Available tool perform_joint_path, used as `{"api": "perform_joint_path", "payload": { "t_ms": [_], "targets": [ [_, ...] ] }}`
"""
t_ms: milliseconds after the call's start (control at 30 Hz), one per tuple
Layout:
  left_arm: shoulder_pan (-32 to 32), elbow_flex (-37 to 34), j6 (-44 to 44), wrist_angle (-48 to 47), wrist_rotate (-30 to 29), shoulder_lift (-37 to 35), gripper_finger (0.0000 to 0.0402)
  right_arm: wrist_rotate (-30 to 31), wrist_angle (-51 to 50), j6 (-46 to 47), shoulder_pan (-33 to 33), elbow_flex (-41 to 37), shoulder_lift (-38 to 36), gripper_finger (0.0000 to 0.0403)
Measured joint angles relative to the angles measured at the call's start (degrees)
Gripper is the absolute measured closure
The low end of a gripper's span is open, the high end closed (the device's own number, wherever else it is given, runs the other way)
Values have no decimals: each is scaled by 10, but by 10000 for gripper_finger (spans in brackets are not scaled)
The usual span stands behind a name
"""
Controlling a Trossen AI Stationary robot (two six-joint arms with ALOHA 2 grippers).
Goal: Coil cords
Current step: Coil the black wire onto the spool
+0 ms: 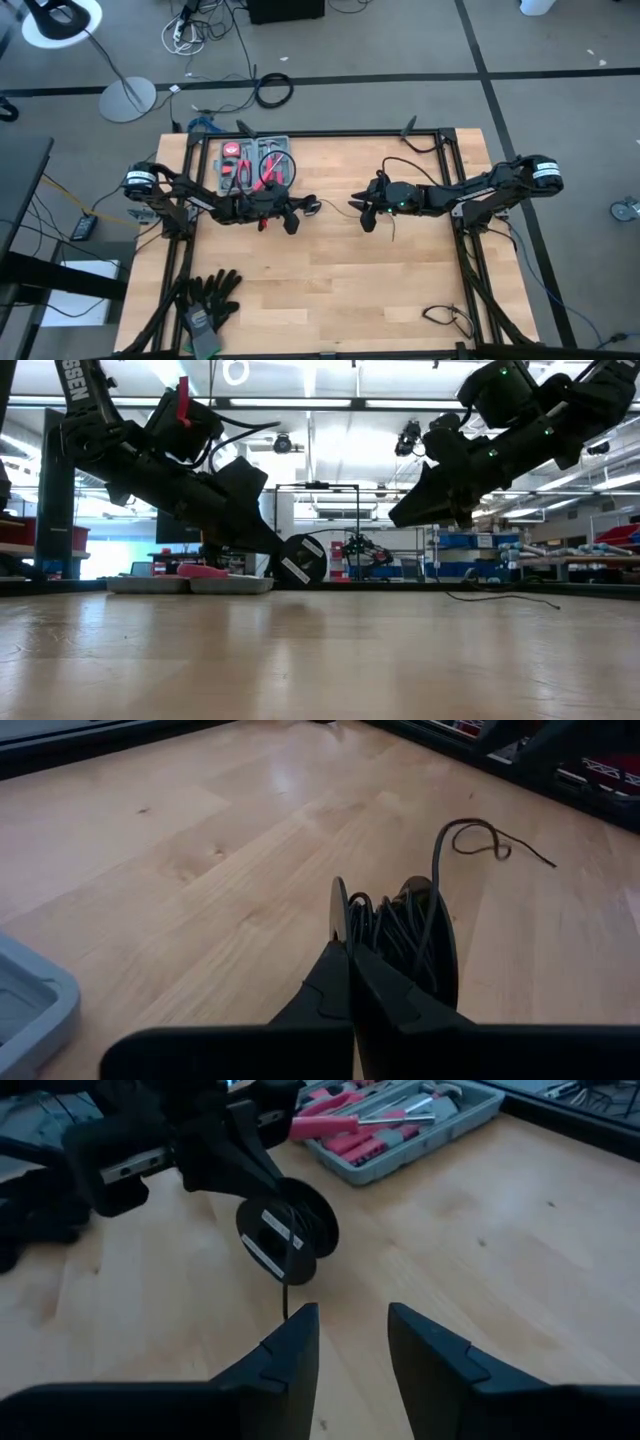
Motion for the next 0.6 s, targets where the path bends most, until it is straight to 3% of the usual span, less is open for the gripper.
{"api": "perform_joint_path", "payload": {
  "t_ms": [600],
  "targets": [
    [0, 0, 0, 16, 0, 0, 401, 0, 9, 0, 0, 0, 0, 281]
  ]
}}
